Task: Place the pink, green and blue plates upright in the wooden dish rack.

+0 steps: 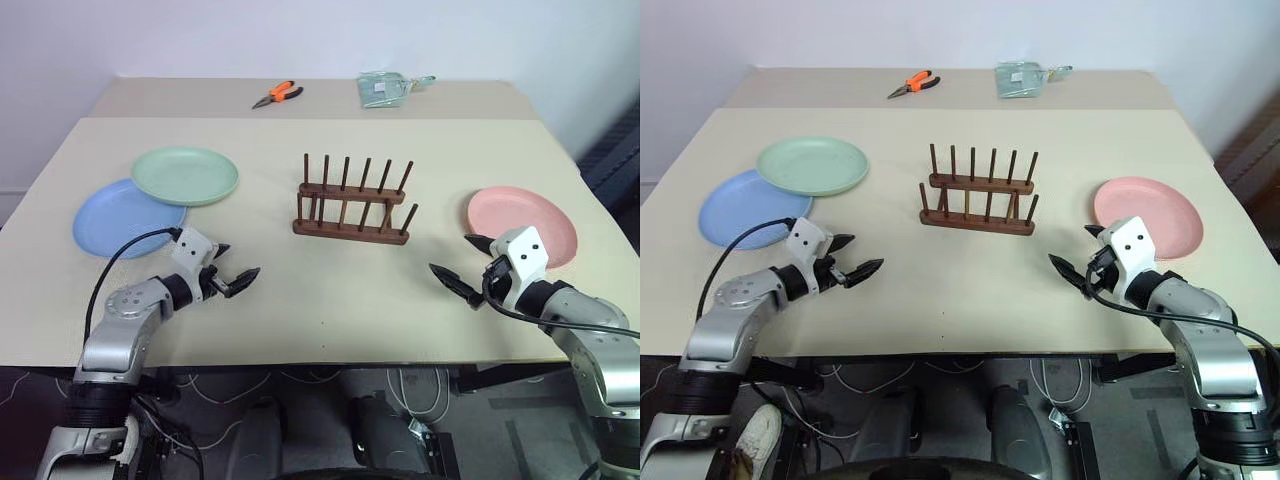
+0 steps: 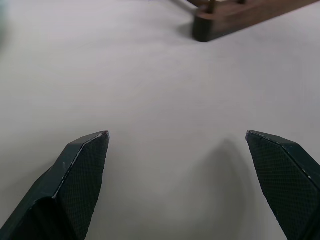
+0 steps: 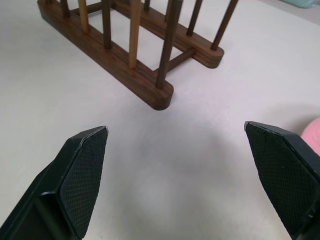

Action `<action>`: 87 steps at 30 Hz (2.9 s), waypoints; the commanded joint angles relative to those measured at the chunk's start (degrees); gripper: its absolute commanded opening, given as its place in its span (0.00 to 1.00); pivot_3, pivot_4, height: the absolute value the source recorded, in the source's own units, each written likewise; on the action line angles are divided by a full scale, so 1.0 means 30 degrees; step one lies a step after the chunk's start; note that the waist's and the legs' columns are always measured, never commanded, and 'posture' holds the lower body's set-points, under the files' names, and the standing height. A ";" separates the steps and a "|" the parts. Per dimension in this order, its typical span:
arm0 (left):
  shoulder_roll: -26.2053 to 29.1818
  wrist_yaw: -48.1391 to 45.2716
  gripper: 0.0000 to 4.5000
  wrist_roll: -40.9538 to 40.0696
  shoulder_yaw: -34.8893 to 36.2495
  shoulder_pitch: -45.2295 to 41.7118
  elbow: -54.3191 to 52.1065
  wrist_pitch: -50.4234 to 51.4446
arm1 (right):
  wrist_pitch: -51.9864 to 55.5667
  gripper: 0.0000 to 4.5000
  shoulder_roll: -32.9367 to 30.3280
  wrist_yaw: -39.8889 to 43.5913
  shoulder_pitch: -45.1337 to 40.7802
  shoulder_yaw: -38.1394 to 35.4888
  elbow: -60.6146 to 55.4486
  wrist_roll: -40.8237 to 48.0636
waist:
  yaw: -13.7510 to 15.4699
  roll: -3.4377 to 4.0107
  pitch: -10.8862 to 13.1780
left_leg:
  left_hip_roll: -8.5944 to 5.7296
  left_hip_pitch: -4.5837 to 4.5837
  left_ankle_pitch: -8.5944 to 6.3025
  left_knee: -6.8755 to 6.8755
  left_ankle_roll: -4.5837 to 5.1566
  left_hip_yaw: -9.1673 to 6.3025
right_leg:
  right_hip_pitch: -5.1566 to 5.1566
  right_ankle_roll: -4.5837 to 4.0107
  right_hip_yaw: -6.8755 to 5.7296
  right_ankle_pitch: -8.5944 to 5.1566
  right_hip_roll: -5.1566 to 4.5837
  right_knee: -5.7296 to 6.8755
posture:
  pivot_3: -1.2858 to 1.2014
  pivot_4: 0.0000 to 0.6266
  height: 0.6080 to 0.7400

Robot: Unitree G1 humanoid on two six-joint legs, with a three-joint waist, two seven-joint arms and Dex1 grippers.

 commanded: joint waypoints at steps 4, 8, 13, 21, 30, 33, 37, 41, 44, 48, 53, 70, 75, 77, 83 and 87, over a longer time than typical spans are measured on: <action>-0.0363 0.0442 1.00 0.0079 0.0118 -0.0512 -0.0212 -0.0709 | -0.0580 0.99 -0.0099 0.0169 -0.1055 -0.0208 0.0503 0.0010 | 0.0015 0.0000 0.0000 | -0.0001 0.0001 0.0000 -0.0001 0.0000 0.0000 | -0.0002 0.0001 -0.0001 0.0000 0.0002 0.0005 | 0.52 0.24 0.94; -0.0474 -0.0107 1.00 0.0250 -0.0283 -0.1897 0.1457 -0.1223 | 0.0125 0.99 -0.0185 0.0645 -0.1409 -0.0029 0.0442 0.0461 | 0.0099 -0.0002 0.0001 | -0.0003 0.0000 0.0000 0.0002 0.0001 0.0003 | 0.0000 0.0003 0.0001 0.0001 -0.0001 0.0004 | 0.52 0.24 0.94; -0.0786 -0.2038 1.00 0.1167 -0.1909 -0.5395 0.5631 -0.2451 | -0.0061 0.99 0.0095 -0.0011 -0.1671 0.0343 0.0005 -0.0229 | 0.0118 -0.0003 0.0001 | -0.0017 -0.0013 0.0000 0.0025 0.0001 -0.0001 | 0.0008 0.0009 -0.0001 0.0001 0.0000 -0.0003 | 0.52 0.24 0.94; -0.3325 -0.4435 1.00 0.3754 -0.4285 -1.2385 1.6671 -0.6448 | -0.0380 0.99 0.0957 -0.1690 -0.0308 0.0178 -0.1627 -0.0851 | 0.0143 -0.0017 0.0008 | -0.0032 -0.0038 0.0001 0.0047 0.0002 -0.0017 | 0.0004 0.0041 -0.0005 -0.0006 0.0016 0.0007 | 0.52 0.24 0.94; -0.5618 -0.5640 0.85 0.5141 -0.4407 -1.5209 2.2693 -0.8928 | -0.0042 1.00 0.1633 -0.3365 0.2242 -0.0789 -0.4036 -0.1103 | -0.0001 -0.0012 0.0002 | -0.0045 -0.0026 -0.0011 0.0049 0.0020 -0.0029 | 0.0013 0.0075 -0.0003 -0.0017 0.0004 0.0026 | 0.52 0.24 0.94; -0.5485 -0.6633 0.50 0.5159 -0.4330 -1.4967 2.2469 -0.9227 | -0.0166 1.00 0.1615 -0.3560 0.2455 -0.0783 -0.3965 -0.1265 | 0.0058 -0.0011 0.0002 | -0.0044 -0.0021 -0.0011 0.0052 0.0020 -0.0031 | 0.0019 0.0065 -0.0003 -0.0021 0.0004 0.0030 | 0.52 0.24 0.94; -0.5185 -0.8670 0.17 0.4612 -0.4036 -1.4216 2.1104 -0.9236 | -0.0198 1.00 0.1730 -0.3806 0.2228 -0.0338 -0.3862 -0.1431 | 0.0054 0.0005 -0.0009 | -0.0045 -0.0022 -0.0011 0.0054 0.0020 -0.0032 | 0.0026 0.0061 -0.0003 -0.0022 0.0001 0.0025 | 0.52 0.24 0.94; -0.4621 -1.0422 0.17 0.4515 -0.4446 -1.2757 1.8473 -0.9207 | -0.0261 1.00 0.1786 -0.3836 0.1970 -0.0122 -0.3600 -0.1571 | 0.0046 0.0018 -0.0016 | -0.0041 -0.0018 -0.0011 0.0048 0.0020 -0.0032 | 0.0025 0.0060 -0.0003 -0.0023 0.0003 0.0029 | 0.52 0.24 0.94; -0.3990 -1.1726 0.17 0.4176 -0.4824 -1.1146 1.5236 -0.8466 | -0.0372 1.00 0.1631 -0.3621 0.2089 -0.0335 -0.3442 -0.1628 | 0.0053 0.0018 -0.0016 | -0.0041 -0.0019 -0.0011 0.0050 0.0021 -0.0031 | 0.0028 0.0059 -0.0001 -0.0023 -0.0001 0.0027 | 0.52 0.24 0.94; -0.3013 -1.2410 0.17 0.4125 -0.5331 -0.9486 1.1663 -0.7104 | -0.0357 1.00 0.1242 -0.3261 0.2543 -0.1153 -0.3403 -0.1514 | 0.0088 0.0019 -0.0017 | -0.0038 -0.0019 -0.0010 0.0050 0.0020 -0.0032 | 0.0032 0.0057 0.0000 -0.0024 -0.0003 0.0029 | 0.52 0.24 0.94; -0.2289 -1.1308 0.70 0.4571 -0.5608 -0.8891 0.9975 -0.5535 | -0.0002 1.00 0.0255 -0.2115 0.3841 -0.1977 -0.3562 -0.1366 | 0.0097 0.0017 -0.0017 | -0.0039 -0.0020 -0.0011 0.0067 0.0021 -0.0038 | 0.0042 0.0055 -0.0003 -0.0026 -0.0005 0.0028 | 0.52 0.24 0.94; 0.0296 -1.0292 0.09 0.2044 -0.5707 -0.4266 0.1746 0.0658 | 0.1648 0.00 0.0932 -0.2034 0.3594 0.2913 -0.3766 -0.2952 | 0.0070 0.0055 -0.0051 | -0.0016 -0.0003 -0.0018 0.0090 0.0029 -0.0026 | 0.0053 0.0006 -0.0001 -0.0044 -0.0008 0.0029 | 0.52 0.24 0.94; -0.1399 -0.7829 0.09 0.2731 -0.5981 -0.4630 0.2986 0.0305 | 0.1797 0.00 0.1983 -0.3002 0.1604 0.4341 -0.1792 -0.3956 | 0.0125 0.0055 -0.0055 | -0.0023 -0.0011 -0.0022 0.0116 0.0035 -0.0028 | 0.0061 0.0008 -0.0002 -0.0044 -0.0008 0.0028 | 0.52 0.24 0.94; -0.2440 -0.6345 0.09 0.3222 -0.5900 -0.5197 0.4486 -0.0404 | 0.1770 0.00 0.2627 -0.3694 0.0479 0.4620 -0.0468 -0.4433 | 0.0096 0.0052 -0.0061 | -0.0023 0.0006 -0.0022 0.0146 0.0036 -0.0030 | 0.0085 0.0009 -0.0002 -0.0040 -0.0005 0.0040 | 0.52 0.24 0.94; -0.4176 -0.4347 0.09 0.4001 -0.5909 -0.7111 0.8670 -0.2721 | 0.1342 0.00 0.3556 -0.4472 -0.1930 0.4420 0.2401 -0.4850 | 0.0095 0.0053 -0.0077 | -0.0032 0.0013 -0.0023 0.0248 0.0036 -0.0063 | 0.0156 0.0006 -0.0011 -0.0028 0.0009 0.0051 | 0.52 0.24 0.94; -0.4678 -0.3769 0.09 0.4498 -0.5958 -0.8393 1.1422 -0.4284 | 0.0916 0.00 0.3593 -0.4571 -0.2937 0.4283 0.3612 -0.4987 | 0.0075 0.0060 -0.0091 | -0.0035 0.0023 -0.0023 0.0247 0.0038 -0.0071 | 0.0173 0.0012 -0.0013 -0.0025 0.0015 0.0053 | 0.52 0.24 0.94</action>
